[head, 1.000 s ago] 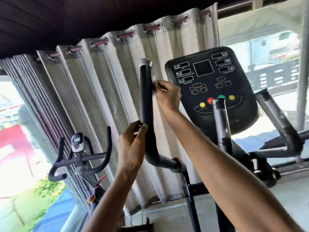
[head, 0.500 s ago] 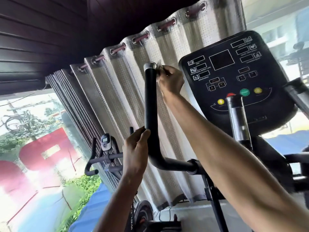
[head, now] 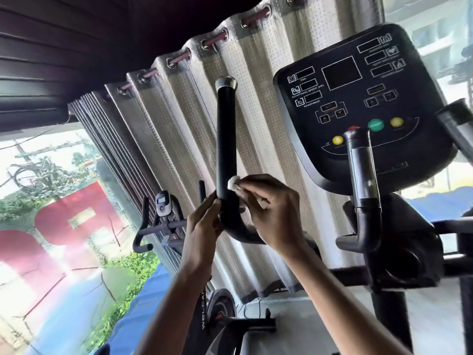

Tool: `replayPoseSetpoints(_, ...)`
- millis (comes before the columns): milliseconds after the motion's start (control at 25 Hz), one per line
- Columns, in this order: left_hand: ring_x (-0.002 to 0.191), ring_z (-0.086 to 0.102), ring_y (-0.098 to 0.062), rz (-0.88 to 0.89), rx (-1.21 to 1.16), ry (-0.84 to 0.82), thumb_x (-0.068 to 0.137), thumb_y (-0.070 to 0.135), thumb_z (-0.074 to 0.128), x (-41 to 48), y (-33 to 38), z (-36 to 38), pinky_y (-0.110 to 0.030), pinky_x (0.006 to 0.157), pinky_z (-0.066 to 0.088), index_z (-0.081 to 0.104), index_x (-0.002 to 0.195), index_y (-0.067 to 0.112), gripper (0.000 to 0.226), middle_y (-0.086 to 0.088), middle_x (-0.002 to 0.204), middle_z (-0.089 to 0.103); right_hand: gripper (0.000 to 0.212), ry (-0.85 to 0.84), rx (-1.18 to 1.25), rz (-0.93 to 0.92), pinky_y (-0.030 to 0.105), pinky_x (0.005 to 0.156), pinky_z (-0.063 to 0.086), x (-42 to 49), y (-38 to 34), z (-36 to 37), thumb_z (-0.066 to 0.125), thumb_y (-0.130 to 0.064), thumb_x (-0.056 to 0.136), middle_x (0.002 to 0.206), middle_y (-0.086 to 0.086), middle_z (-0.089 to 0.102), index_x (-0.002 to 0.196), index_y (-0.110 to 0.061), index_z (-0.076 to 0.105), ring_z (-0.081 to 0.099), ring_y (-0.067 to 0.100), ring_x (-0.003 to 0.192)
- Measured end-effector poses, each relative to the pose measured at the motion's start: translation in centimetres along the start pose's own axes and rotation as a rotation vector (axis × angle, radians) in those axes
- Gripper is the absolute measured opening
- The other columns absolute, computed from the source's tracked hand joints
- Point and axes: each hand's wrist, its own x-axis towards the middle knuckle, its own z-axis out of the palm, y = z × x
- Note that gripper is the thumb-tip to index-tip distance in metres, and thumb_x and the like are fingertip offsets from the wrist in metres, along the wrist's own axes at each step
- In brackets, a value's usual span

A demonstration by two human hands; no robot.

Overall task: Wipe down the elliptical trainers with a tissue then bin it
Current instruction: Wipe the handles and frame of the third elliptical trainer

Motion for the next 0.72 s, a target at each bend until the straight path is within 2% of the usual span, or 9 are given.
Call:
replayPoseSetpoints(80,0.084,0.074,-0.008,-0.025,-0.038,0.001,0.109,0.015,0.042,-0.5,-0.5,0.1,-0.026,0.079,0.051,0.08,0.087,0.026,0.045,0.004,0.088,0.079,0.012,0.036,-0.083,-0.019,0.024,0.083,0.056,0.8,0.1,0.1,0.07,-0.007,0.094,0.098,0.001,0.075,0.103,-0.006,0.078,0.07,0.008,0.091)
replayPoseSetpoints(160,0.075,0.07,-0.003,-0.041,-0.088,-0.003,0.109,0.014,0.043,-0.9,-0.8,0.0,-0.024,0.074,0.05,0.079,0.074,0.026,0.051,0.008,0.077,0.075,0.013,0.061,-0.143,-0.023,0.028,0.082,0.056,1.6,-0.5,0.5,0.066,-0.01,0.097,0.097,0.0,0.075,0.103,-0.006,0.078,0.069,0.01,0.091)
replayPoseSetpoints(240,0.075,0.069,-0.004,-0.032,-0.134,-0.012,0.108,0.013,0.044,-0.8,-1.1,-0.1,-0.024,0.075,0.05,0.076,0.082,0.021,0.042,0.009,0.076,0.073,0.014,0.011,-0.189,-0.09,0.027,0.086,0.055,0.4,-1.6,0.6,0.066,-0.01,0.098,0.101,0.001,0.074,0.104,-0.005,0.077,0.069,0.011,0.094)
replayPoseSetpoints(360,0.086,0.068,-0.009,0.008,-0.178,-0.019,0.107,0.016,0.045,-0.5,-1.6,0.0,-0.03,0.082,0.051,0.073,0.1,0.017,0.028,0.006,0.085,0.074,0.014,-0.096,-0.274,-0.224,0.029,0.086,0.055,-0.4,-2.9,0.0,0.068,-0.008,0.095,0.103,0.002,0.072,0.105,-0.007,0.078,0.068,0.019,0.094)
replayPoseSetpoints(480,0.087,0.066,-0.008,-0.001,-0.254,-0.052,0.106,0.013,0.045,-0.3,-2.4,-0.1,-0.028,0.082,0.049,0.07,0.097,0.015,0.026,0.006,0.085,0.073,0.013,-0.079,-0.415,-0.268,0.035,0.078,0.055,2.5,-3.2,1.0,0.069,-0.009,0.094,0.098,0.003,0.071,0.102,-0.011,0.079,0.066,0.025,0.087)
replayPoseSetpoints(600,0.084,0.068,-0.008,-0.012,-0.372,-0.12,0.105,0.01,0.045,0.1,-3.5,-0.5,-0.023,0.08,0.05,0.073,0.088,0.018,0.034,0.001,0.085,0.073,0.011,-0.268,-0.557,-0.402,0.036,0.078,0.054,4.1,-3.4,0.9,0.069,-0.012,0.093,0.098,0.001,0.07,0.097,-0.014,0.079,0.063,0.025,0.085)
replayPoseSetpoints(720,0.103,0.073,-0.024,0.008,-0.413,-0.205,0.103,0.026,0.044,0.3,-4.3,-0.6,-0.028,0.092,0.053,0.076,0.098,0.007,0.038,-0.013,0.1,0.078,0.012,-0.36,-0.633,-0.406,0.04,0.077,0.054,6.5,-4.1,0.6,0.071,-0.021,0.094,0.098,0.001,0.069,0.097,-0.014,0.08,0.063,0.025,0.085)
